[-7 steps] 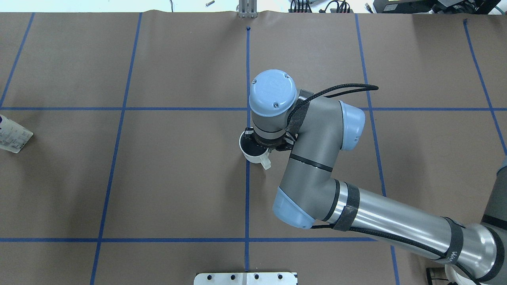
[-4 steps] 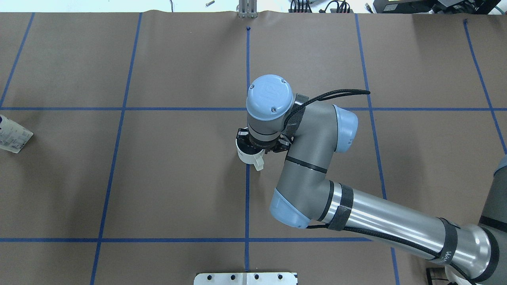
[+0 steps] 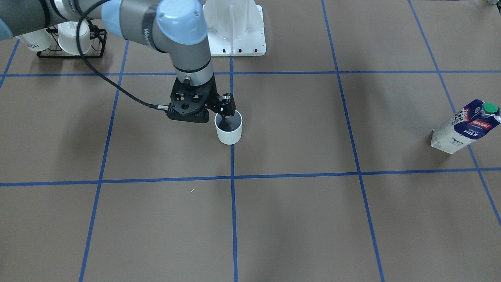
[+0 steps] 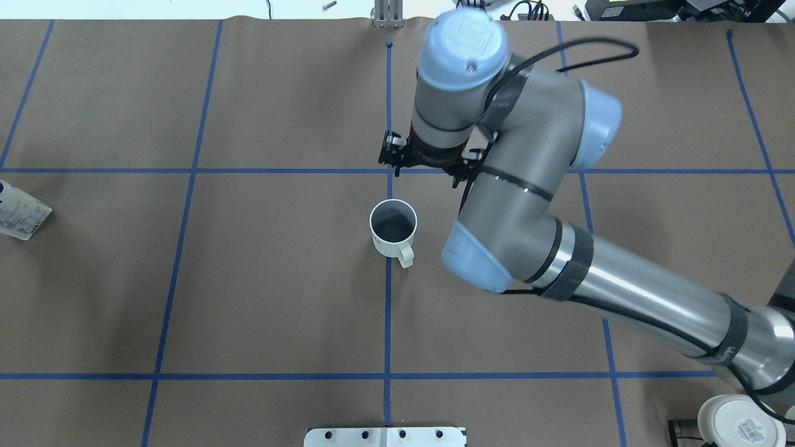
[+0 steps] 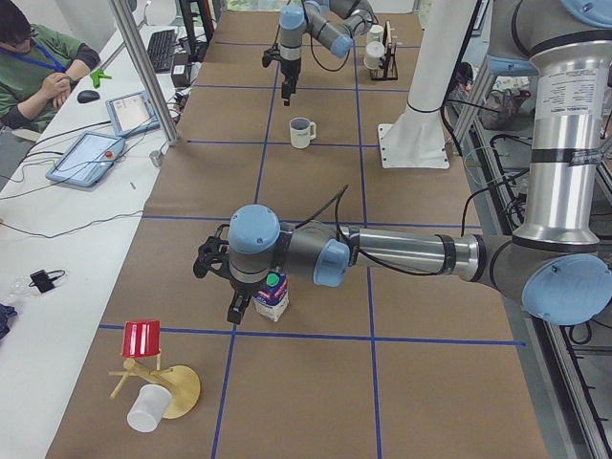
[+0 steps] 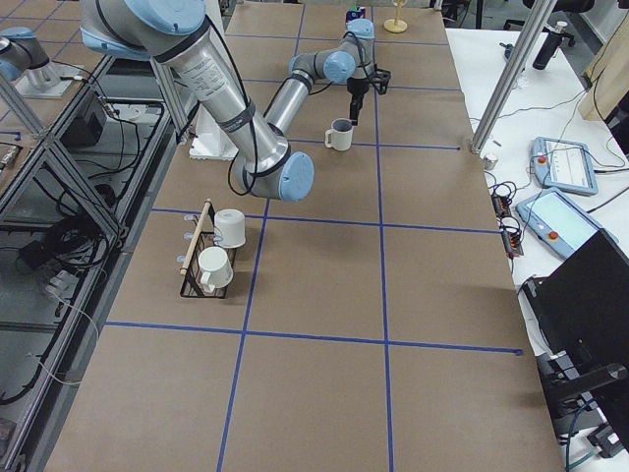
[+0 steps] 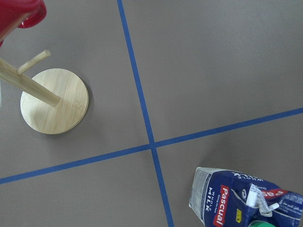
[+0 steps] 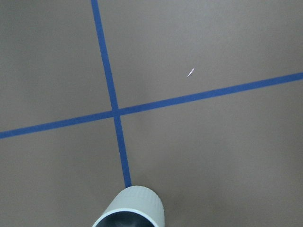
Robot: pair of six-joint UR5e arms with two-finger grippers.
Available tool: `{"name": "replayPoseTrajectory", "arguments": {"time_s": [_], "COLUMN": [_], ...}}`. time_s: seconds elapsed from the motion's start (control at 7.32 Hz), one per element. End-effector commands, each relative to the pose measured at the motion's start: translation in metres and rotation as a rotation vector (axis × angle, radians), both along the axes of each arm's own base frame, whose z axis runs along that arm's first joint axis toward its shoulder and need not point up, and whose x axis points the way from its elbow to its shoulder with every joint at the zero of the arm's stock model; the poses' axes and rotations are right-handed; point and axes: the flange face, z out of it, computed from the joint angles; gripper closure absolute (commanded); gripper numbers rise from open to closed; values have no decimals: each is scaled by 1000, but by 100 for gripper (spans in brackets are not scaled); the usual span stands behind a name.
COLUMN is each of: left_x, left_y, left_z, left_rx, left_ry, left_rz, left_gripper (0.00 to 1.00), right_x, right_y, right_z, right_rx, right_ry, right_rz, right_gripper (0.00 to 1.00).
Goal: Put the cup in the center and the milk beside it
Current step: 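Release the mug and withdraw the right gripper out of view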
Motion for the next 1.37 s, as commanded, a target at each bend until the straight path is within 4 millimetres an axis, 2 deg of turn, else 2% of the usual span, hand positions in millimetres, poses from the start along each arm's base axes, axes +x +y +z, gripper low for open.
{"name": "replayPoseTrajectory", "arguments": {"time_s": [0.0, 0.14, 0.27, 0.41, 0.55, 0.68, 0.82, 0.96, 1.09, 1.23], "left_x": [0, 0, 0, 0, 2, 8, 9, 13, 37, 68], "left_y": [-2, -2, -1, -3, -5, -7, -7, -7, -13, -12], "left_z": [-6, -13, -21, -23, -29, -36, -37, -41, -67, -84], "left_rx": [26, 52, 69, 71, 81, 85, 85, 67, 37, 28], "left_ry": [-1, -4, -2, -2, 3, 44, 48, 56, 74, 70], "left_rz": [3, 1, -1, -1, 4, 24, 26, 11, -16, 2], "left_gripper": [1, 1, 1, 1, 1, 1, 1, 1, 1, 1], "right_x": [155, 222, 287, 341, 384, 434, 479, 504, 506, 506], "right_y": [-81, -101, -107, -98, -75, -50, -23, 5, 25, 26], "right_z": [60, 117, 180, 244, 310, 361, 401, 435, 459, 462], "right_rx": [91, 143, 189, 204, 192, 195, 209, 204, 212, 218], "right_ry": [6, 33, 80, 115, 137, 150, 154, 146, 142, 141], "right_rz": [-113, -164, -211, -259, -303, -336, -364, -380, -369, -366], "right_gripper": [0, 0, 0, 0, 0, 0, 0, 0, 0, 0]}}
